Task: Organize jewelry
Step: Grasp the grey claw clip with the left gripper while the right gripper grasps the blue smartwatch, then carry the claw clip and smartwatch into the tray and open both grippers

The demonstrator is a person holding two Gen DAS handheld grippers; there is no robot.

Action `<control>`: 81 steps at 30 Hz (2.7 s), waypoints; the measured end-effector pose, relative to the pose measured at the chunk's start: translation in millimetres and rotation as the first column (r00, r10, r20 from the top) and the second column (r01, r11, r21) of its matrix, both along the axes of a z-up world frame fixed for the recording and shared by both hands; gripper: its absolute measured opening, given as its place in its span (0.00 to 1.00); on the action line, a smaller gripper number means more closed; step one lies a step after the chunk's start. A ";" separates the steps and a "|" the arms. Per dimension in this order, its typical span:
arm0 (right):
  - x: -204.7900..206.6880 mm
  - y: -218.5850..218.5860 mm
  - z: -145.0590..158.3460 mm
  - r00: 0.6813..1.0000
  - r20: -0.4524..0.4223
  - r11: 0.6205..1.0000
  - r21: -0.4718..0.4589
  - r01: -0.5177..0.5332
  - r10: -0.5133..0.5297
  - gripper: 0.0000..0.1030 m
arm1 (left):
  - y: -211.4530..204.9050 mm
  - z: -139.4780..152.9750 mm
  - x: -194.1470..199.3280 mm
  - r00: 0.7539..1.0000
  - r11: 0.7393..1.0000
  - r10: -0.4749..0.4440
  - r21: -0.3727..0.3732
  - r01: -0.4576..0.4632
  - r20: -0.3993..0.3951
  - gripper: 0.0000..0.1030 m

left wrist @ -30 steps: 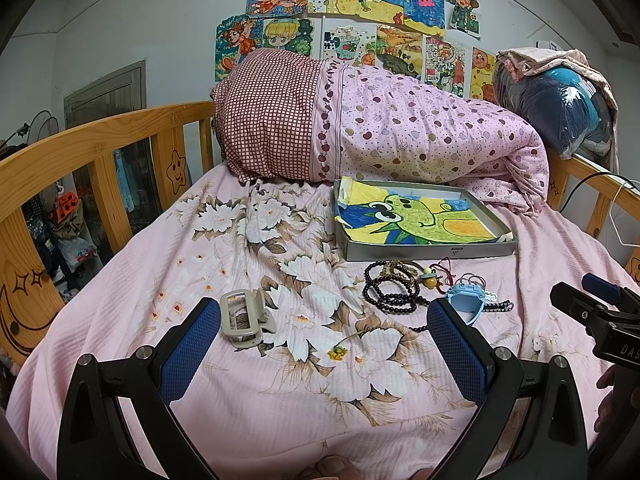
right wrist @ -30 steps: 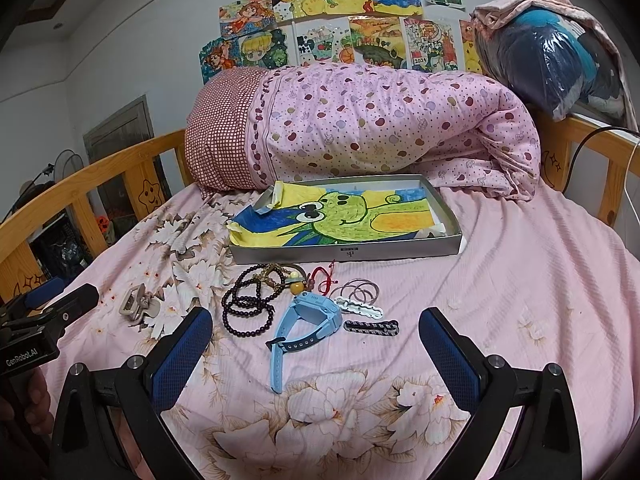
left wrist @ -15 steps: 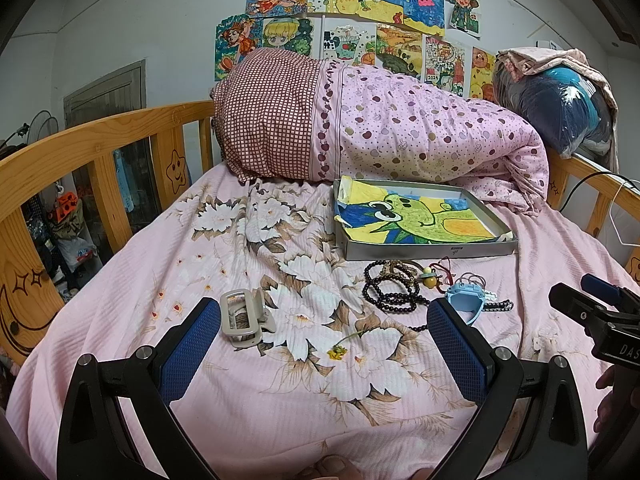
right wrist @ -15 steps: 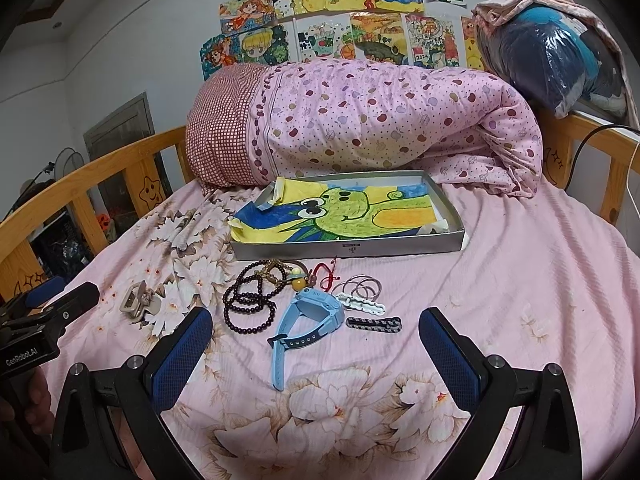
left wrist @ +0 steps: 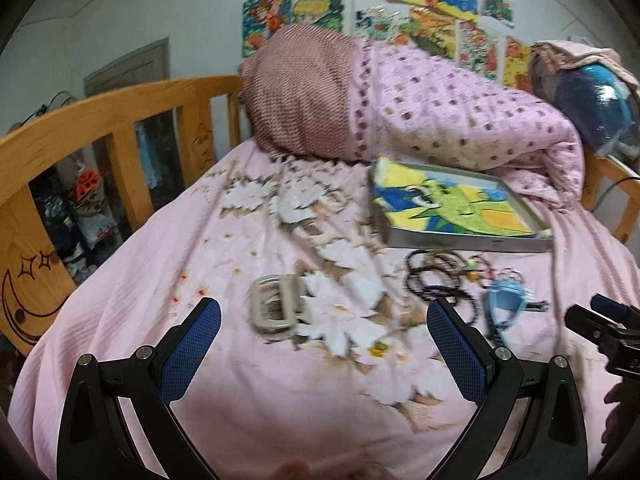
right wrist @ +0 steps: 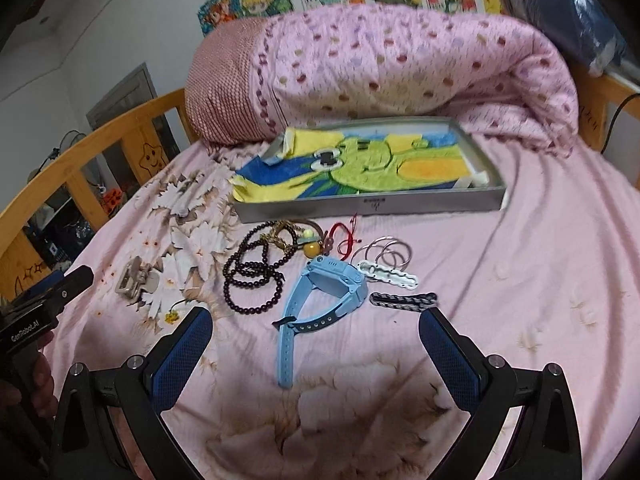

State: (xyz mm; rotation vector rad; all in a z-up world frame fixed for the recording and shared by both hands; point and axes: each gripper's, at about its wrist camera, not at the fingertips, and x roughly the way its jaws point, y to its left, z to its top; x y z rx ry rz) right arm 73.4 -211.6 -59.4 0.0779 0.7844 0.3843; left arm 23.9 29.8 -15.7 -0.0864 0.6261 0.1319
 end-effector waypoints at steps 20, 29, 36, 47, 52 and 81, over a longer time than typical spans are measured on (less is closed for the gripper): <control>72.7 20.8 -59.3 0.980 -0.199 0.984 0.177 0.018 0.018 1.00 | 58.2 -65.4 74.6 0.967 0.988 -0.042 -0.155 0.003 -0.250 0.84; 72.2 23.1 -59.7 0.985 -0.175 0.983 0.180 0.028 0.004 1.00 | 54.2 -74.0 80.6 0.961 0.991 -0.030 -0.137 -0.008 -0.274 0.48; 73.2 25.2 -59.7 0.985 -0.170 0.984 0.176 0.025 0.006 0.82 | 41.4 -71.5 79.1 0.966 0.993 -0.055 -0.120 0.025 -0.254 0.41; 78.1 24.8 -62.7 0.983 -0.182 0.986 0.167 0.015 0.016 0.78 | 4.0 -52.5 74.5 0.971 0.991 -0.124 -0.081 0.110 -0.203 0.40; 79.9 15.7 -62.6 0.980 -0.201 0.980 0.193 0.050 -0.010 0.57 | -9.3 -46.0 69.5 0.969 0.984 -0.161 -0.107 0.143 -0.187 0.40; 147.1 -75.4 26.3 0.990 0.063 0.941 0.324 0.096 -0.123 0.56 | -85.1 -5.7 177.6 0.954 0.957 -0.270 -0.145 0.251 -0.132 0.40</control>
